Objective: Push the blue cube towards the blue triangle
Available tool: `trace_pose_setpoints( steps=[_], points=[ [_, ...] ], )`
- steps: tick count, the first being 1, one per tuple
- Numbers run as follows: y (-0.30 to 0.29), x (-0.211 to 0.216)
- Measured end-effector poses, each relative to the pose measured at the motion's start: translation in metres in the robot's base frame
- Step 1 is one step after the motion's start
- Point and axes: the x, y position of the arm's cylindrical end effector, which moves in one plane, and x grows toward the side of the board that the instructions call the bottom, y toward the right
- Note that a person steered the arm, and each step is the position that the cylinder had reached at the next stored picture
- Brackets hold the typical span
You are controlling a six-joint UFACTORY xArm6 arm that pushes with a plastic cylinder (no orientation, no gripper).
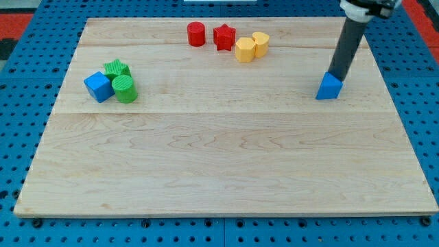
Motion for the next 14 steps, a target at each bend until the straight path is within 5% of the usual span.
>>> trace_pose_setpoints(
  steps=[2,3,5,7,10,11,12,14],
  points=[
    [-0.032,-0.044],
    [-0.128,-0.043],
    [-0.269,0.074],
    [-0.507,0.047],
    [-0.409,0.026],
    [-0.485,0.015],
    [-0.444,-0.01],
    [-0.228,-0.008]
  ],
)
